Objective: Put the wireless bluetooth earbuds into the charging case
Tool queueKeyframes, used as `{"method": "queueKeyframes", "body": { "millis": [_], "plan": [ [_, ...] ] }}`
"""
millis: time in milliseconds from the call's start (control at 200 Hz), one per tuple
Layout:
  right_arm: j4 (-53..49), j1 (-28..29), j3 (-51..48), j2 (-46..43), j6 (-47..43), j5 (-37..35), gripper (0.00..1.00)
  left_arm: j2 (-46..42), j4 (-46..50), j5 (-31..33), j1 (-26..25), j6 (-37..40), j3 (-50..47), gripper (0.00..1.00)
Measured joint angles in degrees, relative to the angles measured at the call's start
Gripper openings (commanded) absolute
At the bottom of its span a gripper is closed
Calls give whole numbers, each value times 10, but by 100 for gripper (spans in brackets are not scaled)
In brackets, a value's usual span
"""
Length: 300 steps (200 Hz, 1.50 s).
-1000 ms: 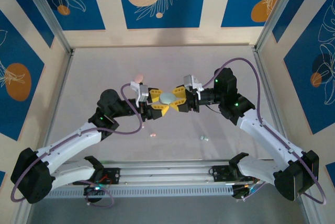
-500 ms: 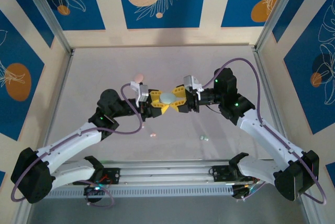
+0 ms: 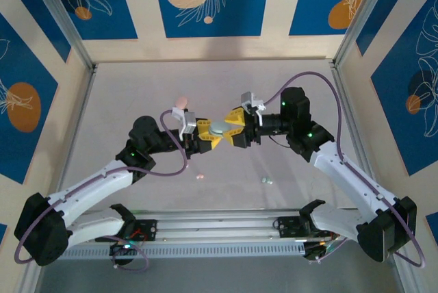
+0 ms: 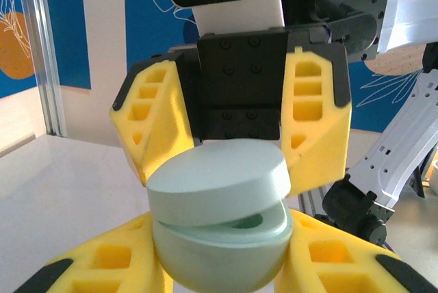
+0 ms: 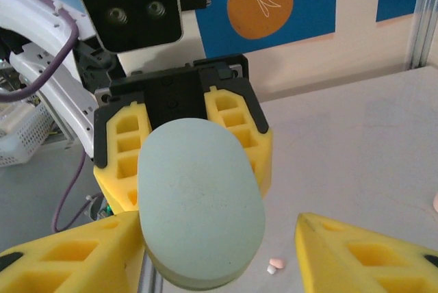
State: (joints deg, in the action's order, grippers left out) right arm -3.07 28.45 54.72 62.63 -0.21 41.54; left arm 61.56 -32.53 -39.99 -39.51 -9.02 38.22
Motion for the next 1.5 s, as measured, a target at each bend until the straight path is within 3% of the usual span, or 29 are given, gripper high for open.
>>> {"method": "queueKeyframes", "body": {
  "millis": [670,960,1126,1296,1501],
  "plan": [
    [-83,-17,73,28,114,-85,67,-1,-31,17,-2,-10,-10,31],
    [-113,-29,81,-33,175,-123,68,-1,-48,63,-2,-19,-31,31],
    [-189,-82,81,-90,254,-227,49,-1,-62,84,-2,-28,-44,31],
    [-286,-172,18,-94,379,-291,41,-1,-80,92,-2,-34,-52,31],
    [-372,-168,-124,-79,478,-324,38,-1,-94,97,-2,-42,-55,31]
  ]
}}
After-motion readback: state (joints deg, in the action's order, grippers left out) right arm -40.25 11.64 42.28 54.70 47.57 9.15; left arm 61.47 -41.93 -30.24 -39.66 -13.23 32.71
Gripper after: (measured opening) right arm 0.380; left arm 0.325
